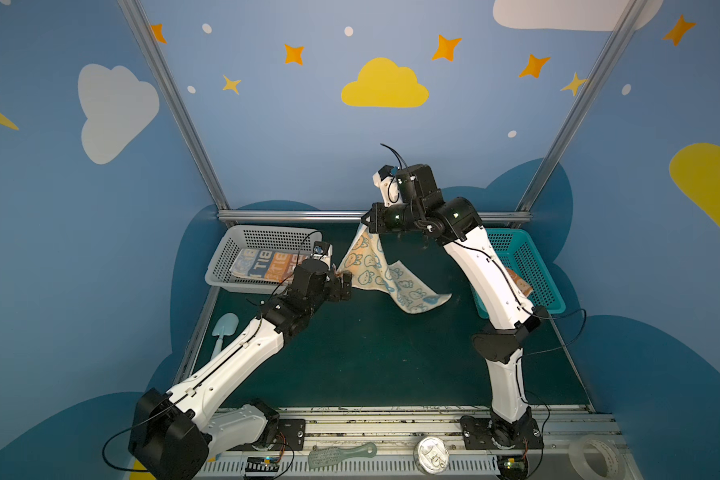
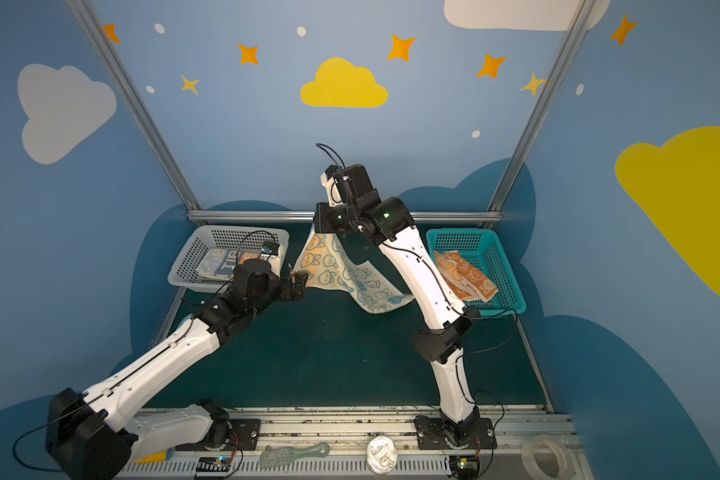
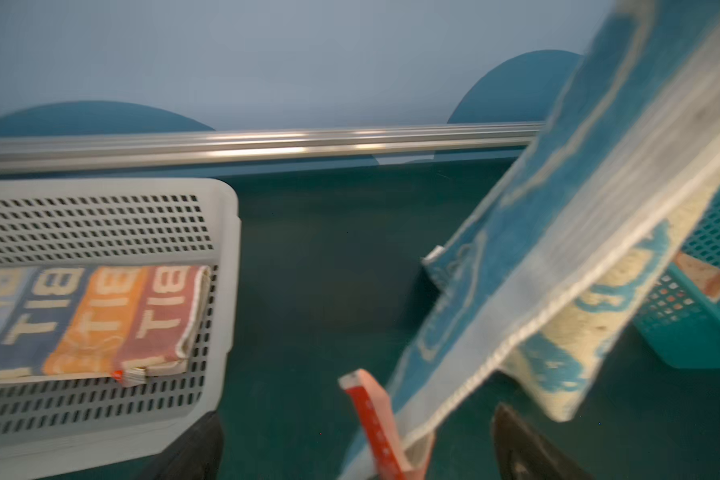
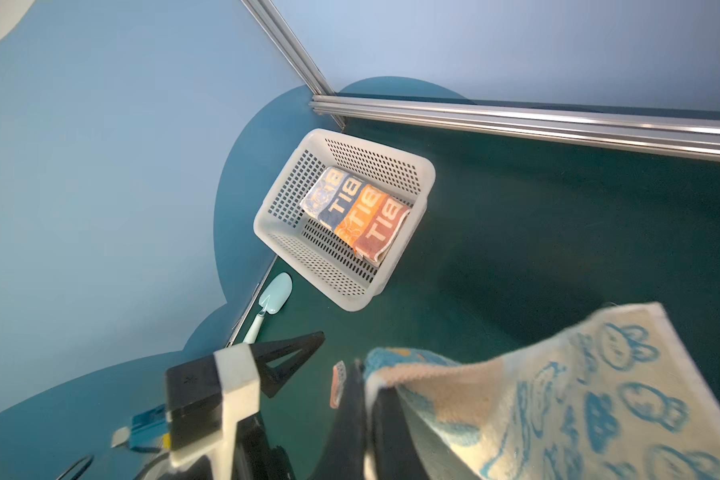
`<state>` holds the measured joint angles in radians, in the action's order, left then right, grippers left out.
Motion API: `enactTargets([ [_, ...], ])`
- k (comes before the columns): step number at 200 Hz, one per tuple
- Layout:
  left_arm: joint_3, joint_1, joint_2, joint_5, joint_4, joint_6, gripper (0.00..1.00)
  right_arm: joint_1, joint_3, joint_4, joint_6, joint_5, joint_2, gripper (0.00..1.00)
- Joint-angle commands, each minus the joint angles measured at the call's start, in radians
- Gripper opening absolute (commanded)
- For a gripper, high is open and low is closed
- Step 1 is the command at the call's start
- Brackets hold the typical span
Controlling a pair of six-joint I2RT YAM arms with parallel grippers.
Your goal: Fold and stack the towels
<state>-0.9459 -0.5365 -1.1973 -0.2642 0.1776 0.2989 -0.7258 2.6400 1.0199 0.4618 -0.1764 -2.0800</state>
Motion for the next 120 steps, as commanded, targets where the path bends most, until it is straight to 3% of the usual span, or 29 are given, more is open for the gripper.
enactTargets([
  [1, 0.009, 0.019, -0.067, 0.125, -0.089, 0.09, 1.0, 0.015, 0.026, -0.037, 0.012, -0.021, 0.019, 0.0],
  [93, -0.047, 0.033, -0.273, 0.127, -0.184, 0.091, 0.9, 0.087, -0.151, -0.081, 0.001, -0.092, 0.118, 0.0],
  [120, -0.053, 0.032, -0.273, 0.224, -0.195, 0.102, 0.86, 0.103, -0.182, -0.084, 0.001, -0.104, 0.13, 0.0],
])
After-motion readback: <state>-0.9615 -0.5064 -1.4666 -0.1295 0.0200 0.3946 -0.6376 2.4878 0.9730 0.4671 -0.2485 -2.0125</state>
